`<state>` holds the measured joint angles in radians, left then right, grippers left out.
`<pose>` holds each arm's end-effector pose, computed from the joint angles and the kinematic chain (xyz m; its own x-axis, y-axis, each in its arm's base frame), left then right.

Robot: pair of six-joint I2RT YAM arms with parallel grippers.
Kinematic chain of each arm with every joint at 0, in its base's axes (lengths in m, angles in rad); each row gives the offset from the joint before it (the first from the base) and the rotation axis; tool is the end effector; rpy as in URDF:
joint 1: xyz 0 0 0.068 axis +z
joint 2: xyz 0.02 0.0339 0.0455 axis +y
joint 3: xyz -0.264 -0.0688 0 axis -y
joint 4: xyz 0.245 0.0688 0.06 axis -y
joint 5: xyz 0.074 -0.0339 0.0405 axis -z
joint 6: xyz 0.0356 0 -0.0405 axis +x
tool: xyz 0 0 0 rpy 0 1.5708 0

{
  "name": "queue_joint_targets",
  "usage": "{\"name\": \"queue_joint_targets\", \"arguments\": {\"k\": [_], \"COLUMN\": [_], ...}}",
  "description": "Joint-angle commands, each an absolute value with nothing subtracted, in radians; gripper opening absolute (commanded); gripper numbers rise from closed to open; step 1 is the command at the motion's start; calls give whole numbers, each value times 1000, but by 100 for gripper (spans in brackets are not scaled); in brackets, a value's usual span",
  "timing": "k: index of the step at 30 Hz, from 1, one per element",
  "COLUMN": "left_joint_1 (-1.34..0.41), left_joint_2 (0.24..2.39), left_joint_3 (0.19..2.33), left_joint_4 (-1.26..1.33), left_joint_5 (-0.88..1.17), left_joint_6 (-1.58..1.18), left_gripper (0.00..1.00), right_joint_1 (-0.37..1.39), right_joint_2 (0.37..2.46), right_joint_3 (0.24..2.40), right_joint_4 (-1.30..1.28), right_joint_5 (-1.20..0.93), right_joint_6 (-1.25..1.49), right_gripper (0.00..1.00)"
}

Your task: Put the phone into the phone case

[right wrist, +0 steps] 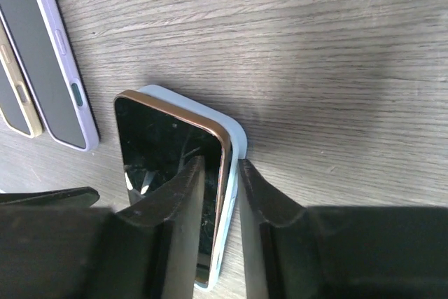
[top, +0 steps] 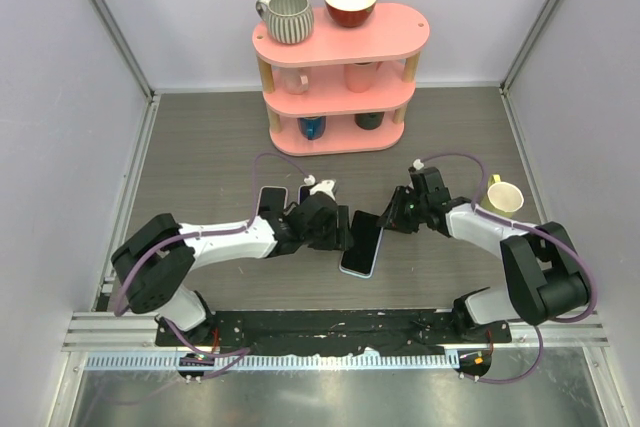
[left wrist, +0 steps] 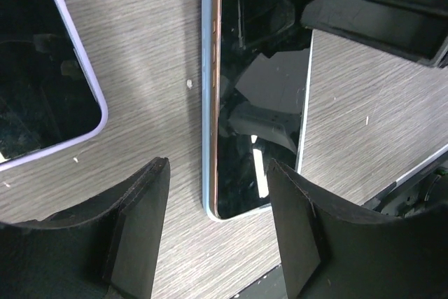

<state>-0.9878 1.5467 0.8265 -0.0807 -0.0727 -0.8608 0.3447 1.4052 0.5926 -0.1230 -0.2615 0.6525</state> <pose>0.1748 -0.2604 0.1823 -0.8680 -0.0577 -0.4933 0.2248 0.8400 -0.4939 0.2348 0.0941 0.1500 -0.8878 0.3044 -0.3451 0.0859 0.8464 0.5256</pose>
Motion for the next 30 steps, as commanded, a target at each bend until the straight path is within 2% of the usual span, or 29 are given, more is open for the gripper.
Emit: {"name": "queue_joint_targets", "arguments": {"k": [1, 5, 6, 9, 11, 14, 17, 20, 27, 30], "left_joint_1": [-991, -992, -994, -994, -994, -1003, -1034, -1069, -1124, -1126], "left_joint_2": [1583, 1618, 1632, 1663, 1690, 1695, 1698, 1698, 1657, 1631], "left_joint_3": [887, 897, 896, 897, 893, 855, 836, 828, 785, 785], "left_joint_4": [-64, -45, -37, -29, -9, 87, 138, 138, 175, 160], "left_joint_5": [-110, -83, -87, -110, -97, -54, -55, -84, -135, -164], "left_joint_6": [-868, -870, -867, -854, -850, -857, -870, -893, -942, -950], "left_gripper": [62, 60, 60, 59, 57, 50, 43, 42, 42, 47], "right_joint_1": [356, 356, 354, 356, 356, 357, 356, 356, 357, 356], "right_joint_2": [1433, 1333, 1315, 1261, 1246, 1220, 1195, 1238, 1373, 1405], "right_joint_3": [543, 551, 548, 525, 490, 454, 446, 472, 561, 577], "right_joint_4": [-141, -178, -181, -181, -137, -110, -106, -100, -100, -91], "right_joint_5": [-199, -239, -250, -265, -296, -314, -263, -224, -186, -181], "right_joint_6": [629, 647, 659, 683, 719, 761, 759, 723, 663, 646], "right_gripper": [37, 50, 59, 68, 70, 70, 66, 61, 57, 52]}}
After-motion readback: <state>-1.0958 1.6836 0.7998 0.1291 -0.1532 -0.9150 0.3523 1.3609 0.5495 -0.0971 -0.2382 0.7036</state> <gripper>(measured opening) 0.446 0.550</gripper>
